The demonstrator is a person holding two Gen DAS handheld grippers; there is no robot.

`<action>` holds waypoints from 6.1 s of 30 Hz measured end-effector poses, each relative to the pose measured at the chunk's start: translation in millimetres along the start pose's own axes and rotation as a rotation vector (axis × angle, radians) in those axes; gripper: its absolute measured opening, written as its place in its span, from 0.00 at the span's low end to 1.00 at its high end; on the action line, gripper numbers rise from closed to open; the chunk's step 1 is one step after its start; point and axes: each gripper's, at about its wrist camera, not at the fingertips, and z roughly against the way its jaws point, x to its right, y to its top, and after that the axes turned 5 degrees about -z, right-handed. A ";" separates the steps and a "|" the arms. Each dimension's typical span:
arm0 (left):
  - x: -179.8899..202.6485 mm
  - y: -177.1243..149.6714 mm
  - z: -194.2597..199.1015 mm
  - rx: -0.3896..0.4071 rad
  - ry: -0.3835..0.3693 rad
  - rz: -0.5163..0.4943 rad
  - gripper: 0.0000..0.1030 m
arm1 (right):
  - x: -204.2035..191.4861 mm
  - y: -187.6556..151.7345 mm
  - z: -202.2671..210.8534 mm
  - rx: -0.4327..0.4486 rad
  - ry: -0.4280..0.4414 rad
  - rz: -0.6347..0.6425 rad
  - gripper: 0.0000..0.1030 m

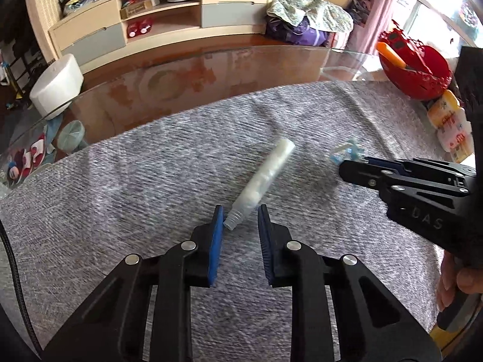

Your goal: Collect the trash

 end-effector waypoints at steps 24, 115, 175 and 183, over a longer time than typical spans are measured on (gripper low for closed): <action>44.0 -53.8 77.0 0.019 0.037 0.036 0.08 | -8.6 -54.1 91.3 0.061 -0.030 0.045 0.18; 109.3 -300.1 207.0 0.143 0.142 0.218 0.92 | 3.4 -272.3 186.4 0.126 -0.086 0.057 0.97; 131.7 -284.8 380.6 0.566 0.345 0.201 0.92 | -41.3 -285.7 349.2 0.592 -0.151 0.070 0.97; 134.0 -281.5 383.8 0.571 0.347 0.202 0.92 | -43.1 -287.1 349.2 0.597 -0.150 0.068 0.97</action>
